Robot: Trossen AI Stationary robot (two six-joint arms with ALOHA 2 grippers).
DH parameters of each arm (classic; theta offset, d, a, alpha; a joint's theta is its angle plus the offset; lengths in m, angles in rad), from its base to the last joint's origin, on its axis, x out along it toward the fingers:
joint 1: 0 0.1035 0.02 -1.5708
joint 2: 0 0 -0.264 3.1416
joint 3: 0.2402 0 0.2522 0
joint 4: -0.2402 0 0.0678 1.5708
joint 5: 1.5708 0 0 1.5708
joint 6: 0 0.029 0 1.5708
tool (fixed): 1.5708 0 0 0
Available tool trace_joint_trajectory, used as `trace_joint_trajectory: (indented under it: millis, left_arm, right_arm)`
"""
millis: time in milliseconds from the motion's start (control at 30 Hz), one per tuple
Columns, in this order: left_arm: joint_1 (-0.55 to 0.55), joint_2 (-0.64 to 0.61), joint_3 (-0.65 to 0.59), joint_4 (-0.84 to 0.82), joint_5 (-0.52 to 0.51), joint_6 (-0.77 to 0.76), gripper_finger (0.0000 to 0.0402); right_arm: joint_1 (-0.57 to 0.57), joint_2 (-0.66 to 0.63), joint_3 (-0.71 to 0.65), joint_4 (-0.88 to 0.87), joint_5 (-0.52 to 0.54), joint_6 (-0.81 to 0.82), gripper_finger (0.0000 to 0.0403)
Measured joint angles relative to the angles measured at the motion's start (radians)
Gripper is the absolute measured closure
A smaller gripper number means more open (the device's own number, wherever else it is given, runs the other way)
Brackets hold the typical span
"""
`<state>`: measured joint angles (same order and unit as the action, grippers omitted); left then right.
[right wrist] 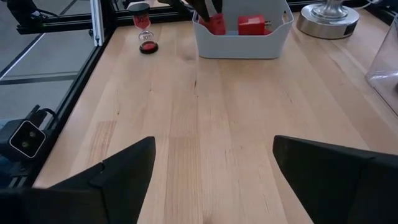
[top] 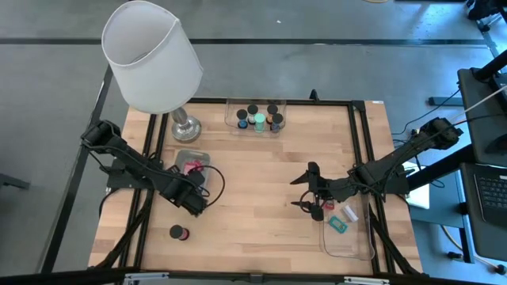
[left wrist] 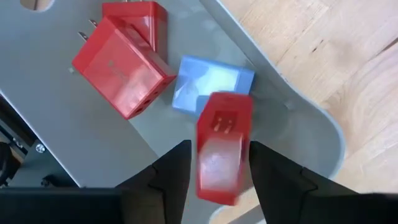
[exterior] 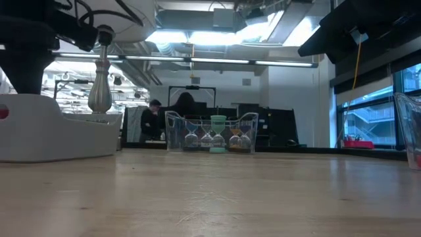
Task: Pick & Place Office items
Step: Put the red charger adapter into the gray bin, then put the red hourglass into the top transparent bin
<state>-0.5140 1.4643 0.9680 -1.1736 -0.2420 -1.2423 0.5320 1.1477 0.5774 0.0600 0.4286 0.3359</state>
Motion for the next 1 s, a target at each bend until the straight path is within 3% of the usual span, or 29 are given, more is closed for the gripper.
trace_joint_trajectory:
  millis: [300,567,767,1000]
  left_arm:
    - [0.006,0.0,0.017,-0.044,0.027,-0.006,0.0208]
    - [0.021,-0.001,0.183,-0.174,-0.06,-0.027,0.0215]
    - [-0.075,-0.001,0.284,-0.093,-0.06,-0.032,0.0223]
    - [-0.225,-0.001,0.306,0.018,-0.087,-0.179,0.0224]
  right_arm:
    - [0.0,0.0,0.0,0.0,0.0,-0.003,0.0076]
    - [0.0,0.0,0.0,0.0,0.0,0.024,0.0076]
    - [0.0,0.0,0.0,-0.009,0.0,0.073,0.0076]
    - [0.0,0.0,0.0,-0.007,0.055,0.173,0.0076]
